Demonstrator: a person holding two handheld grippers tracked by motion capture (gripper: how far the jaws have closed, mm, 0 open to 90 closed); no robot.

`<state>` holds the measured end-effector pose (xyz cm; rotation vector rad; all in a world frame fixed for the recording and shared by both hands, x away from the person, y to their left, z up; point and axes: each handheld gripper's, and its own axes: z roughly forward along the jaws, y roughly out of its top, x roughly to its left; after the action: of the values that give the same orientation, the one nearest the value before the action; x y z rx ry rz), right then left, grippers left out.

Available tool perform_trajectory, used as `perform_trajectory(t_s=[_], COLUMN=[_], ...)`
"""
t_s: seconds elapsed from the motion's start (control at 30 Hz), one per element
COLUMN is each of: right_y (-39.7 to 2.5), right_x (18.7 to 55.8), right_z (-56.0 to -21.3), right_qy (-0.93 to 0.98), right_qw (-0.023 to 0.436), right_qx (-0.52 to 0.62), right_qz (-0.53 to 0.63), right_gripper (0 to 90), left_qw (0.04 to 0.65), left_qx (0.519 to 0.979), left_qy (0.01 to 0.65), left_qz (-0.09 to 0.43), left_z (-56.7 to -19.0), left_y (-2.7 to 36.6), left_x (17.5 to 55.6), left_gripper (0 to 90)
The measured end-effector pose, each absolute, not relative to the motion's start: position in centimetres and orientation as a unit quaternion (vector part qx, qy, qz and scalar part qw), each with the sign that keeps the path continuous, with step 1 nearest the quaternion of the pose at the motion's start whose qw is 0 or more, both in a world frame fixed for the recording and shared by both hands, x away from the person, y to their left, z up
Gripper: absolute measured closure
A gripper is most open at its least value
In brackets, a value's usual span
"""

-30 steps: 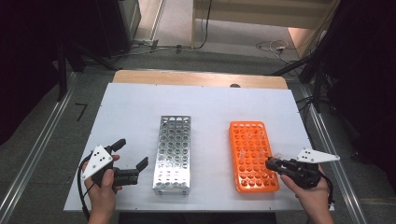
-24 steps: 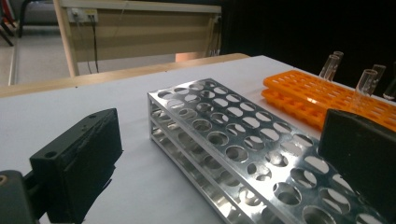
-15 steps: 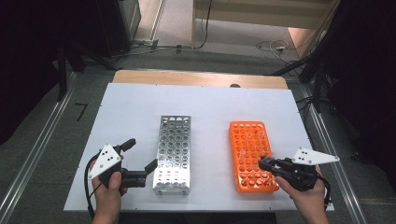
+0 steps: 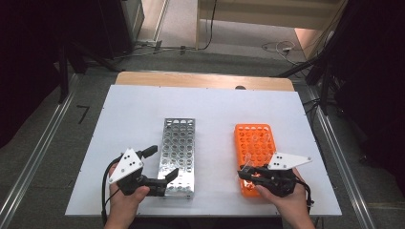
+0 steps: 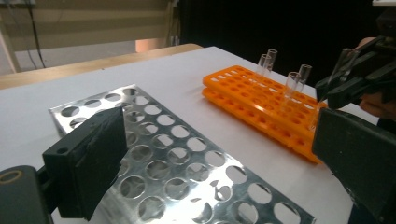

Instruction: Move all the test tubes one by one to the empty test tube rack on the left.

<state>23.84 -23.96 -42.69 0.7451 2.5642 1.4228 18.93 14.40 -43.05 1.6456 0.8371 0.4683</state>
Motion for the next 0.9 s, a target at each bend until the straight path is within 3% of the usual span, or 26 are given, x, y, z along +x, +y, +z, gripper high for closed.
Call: perform_trajectory(t_s=[0.37,0.9], right_y=[-20.8,-17.5], right_x=[23.6,22.6], right_z=[-43.5,-44.4], right_qy=[0.861,0.882], right_qw=[0.043,0.047], right_qx=[0.222,0.191], right_qz=[0.457,0.428], right_gripper=[74.2,74.2], left_qw=[0.571,0.56], left_qx=[0.729,0.758], left_qy=[0.333,0.304], left_qz=[0.175,0.139], left_z=[-42.8,-43.1], left_y=[11.2,6.7], left_x=[18.7,18.5], left_gripper=[10.3,43.2])
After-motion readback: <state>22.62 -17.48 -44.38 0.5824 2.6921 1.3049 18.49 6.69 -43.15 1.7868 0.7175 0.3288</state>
